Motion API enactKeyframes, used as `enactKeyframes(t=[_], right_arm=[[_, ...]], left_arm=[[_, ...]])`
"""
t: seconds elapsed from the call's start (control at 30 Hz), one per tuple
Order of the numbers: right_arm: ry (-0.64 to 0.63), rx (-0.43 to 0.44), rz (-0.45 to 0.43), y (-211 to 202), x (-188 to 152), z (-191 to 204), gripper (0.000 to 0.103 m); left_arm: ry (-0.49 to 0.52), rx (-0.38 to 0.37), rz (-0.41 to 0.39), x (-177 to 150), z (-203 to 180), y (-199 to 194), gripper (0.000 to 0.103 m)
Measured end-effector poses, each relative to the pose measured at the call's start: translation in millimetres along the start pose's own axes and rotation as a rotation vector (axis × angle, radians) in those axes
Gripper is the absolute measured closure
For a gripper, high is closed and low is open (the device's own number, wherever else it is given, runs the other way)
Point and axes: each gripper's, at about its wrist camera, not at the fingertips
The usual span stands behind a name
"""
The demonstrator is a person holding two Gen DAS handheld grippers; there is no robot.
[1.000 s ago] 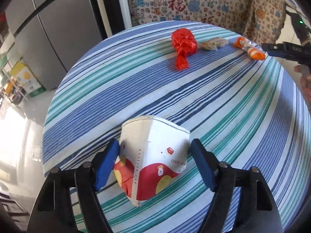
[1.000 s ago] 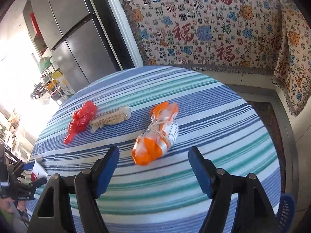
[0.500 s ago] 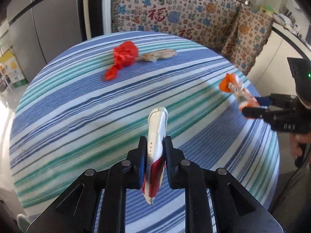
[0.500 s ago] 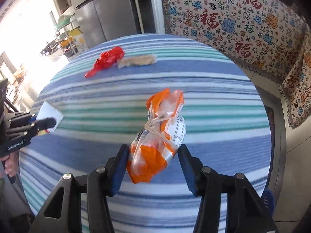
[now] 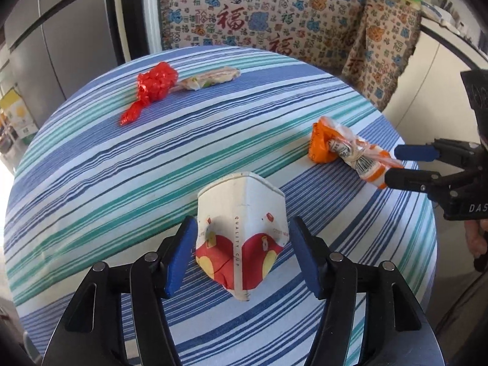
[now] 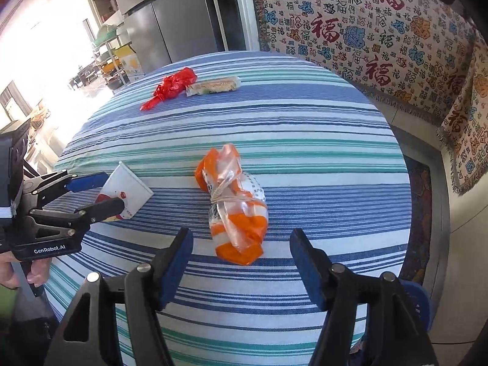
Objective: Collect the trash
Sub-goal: 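Grasp the white-red paper cup with the left tool while the right tool grasps the orange bag, then carry the paper cup and orange bag over the blue wastebasket with both tools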
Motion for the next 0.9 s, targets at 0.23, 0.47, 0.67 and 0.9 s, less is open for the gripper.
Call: enactKeyframes(t=[0.23, 0.47, 0.67, 0.9], right_arm=[[-0.038, -0.019, 0.047, 22.9, 6.1, 7.1, 0.064], [-0.011, -0.023, -0.017, -6.9, 5.3, 3.6, 0.065], [0.085, -0.056, -0.086, -41.6, -1.9, -32.6, 0.065], [0.240, -0.140, -0.148, -89.6, -25.1, -101.5, 0.065]], left_arm=[[0.085, 0.026, 0.024, -1.1, -13.1, 4.3, 0.058], [0.086, -0.004, -0.010, 6.0, -22.4, -5.9, 0.088], [0.039, -0.056, -0.050, 22.5, -43.9, -14.1, 0.088], [0.102, -0.155, -0.063, 46.2, -121.2, -6.8, 0.088]])
Point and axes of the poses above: each gripper's, at about its wrist camera, not at the fingertips, and y roughly the way its jaws point, z to its left, x to its top, and after that the axes turned 6 degrees about -z, right-handed
